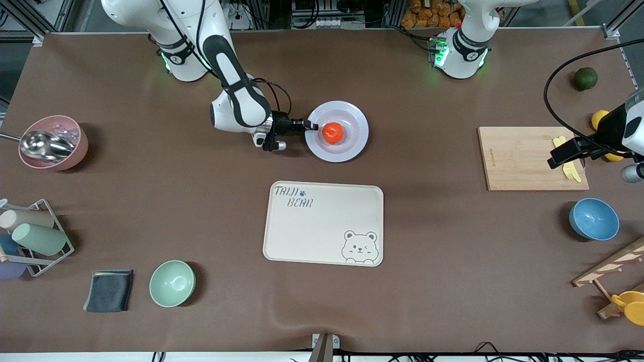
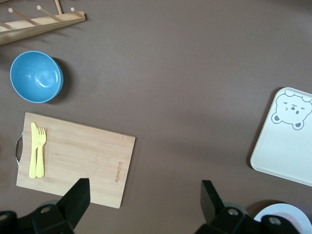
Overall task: Place orange and plate with both arms
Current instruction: 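Slide the plate with the right gripper onto the bear tray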
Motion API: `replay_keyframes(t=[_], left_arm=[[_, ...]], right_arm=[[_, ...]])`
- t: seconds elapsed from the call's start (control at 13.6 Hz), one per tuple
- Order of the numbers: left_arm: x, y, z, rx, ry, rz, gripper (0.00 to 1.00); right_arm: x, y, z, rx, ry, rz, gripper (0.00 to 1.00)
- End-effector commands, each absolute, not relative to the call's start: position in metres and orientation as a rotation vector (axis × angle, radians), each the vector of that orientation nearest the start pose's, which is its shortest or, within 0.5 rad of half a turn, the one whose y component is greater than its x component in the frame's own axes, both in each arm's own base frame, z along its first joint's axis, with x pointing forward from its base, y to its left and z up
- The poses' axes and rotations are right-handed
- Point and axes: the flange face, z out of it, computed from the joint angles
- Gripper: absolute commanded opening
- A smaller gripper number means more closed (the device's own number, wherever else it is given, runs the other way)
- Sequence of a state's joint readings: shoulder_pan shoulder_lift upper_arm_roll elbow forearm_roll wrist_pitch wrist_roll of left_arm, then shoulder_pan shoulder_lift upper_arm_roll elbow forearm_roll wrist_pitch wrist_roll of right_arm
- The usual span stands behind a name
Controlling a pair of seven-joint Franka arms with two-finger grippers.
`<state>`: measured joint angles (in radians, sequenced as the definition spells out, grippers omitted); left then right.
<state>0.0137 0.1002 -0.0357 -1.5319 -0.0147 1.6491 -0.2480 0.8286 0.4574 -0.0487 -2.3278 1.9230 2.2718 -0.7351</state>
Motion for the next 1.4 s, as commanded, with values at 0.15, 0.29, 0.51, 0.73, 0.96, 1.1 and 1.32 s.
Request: replay_keyframes(t=[0.15, 0.29, 0.51, 0.73, 0.96, 1.1, 1.32], left_arm=[[0.588, -0.012, 0.591, -3.164, -0.341, -0.009, 1.00], [0.590, -0.012, 0.590, -3.165, -0.341, -0.017, 1.00], [0.590, -0.012, 0.587, -3.164, -0.341, -0.005, 1.00], [0.589, -0.012, 0.584, -3.163, -0.341, 0.000, 1.00], [0.592, -0.012, 0.582, -3.163, -0.344, -0.002, 1.00], [0.592, -0.012, 0.582, -3.163, -0.344, -0.004, 1.00], [0.592, -0.012, 0.581, -3.163, -0.344, -0.002, 1.00]], right_arm=[[0.353, 0.357, 0.164, -2.066, 0.264, 0.273, 0.00], [0.374, 0.358, 0.181, -2.037, 0.256, 0.221, 0.00], [0.414, 0.367, 0.206, -2.005, 0.230, 0.137, 0.00], [0.463, 0.364, 0.216, -2.060, 0.153, 0.044, 0.00], [0.504, 0.356, 0.221, -2.094, 0.145, 0.041, 0.00], [0.527, 0.356, 0.226, -2.127, 0.169, 0.081, 0.00], [0.560, 0.353, 0.227, -2.145, 0.237, 0.126, 0.00]])
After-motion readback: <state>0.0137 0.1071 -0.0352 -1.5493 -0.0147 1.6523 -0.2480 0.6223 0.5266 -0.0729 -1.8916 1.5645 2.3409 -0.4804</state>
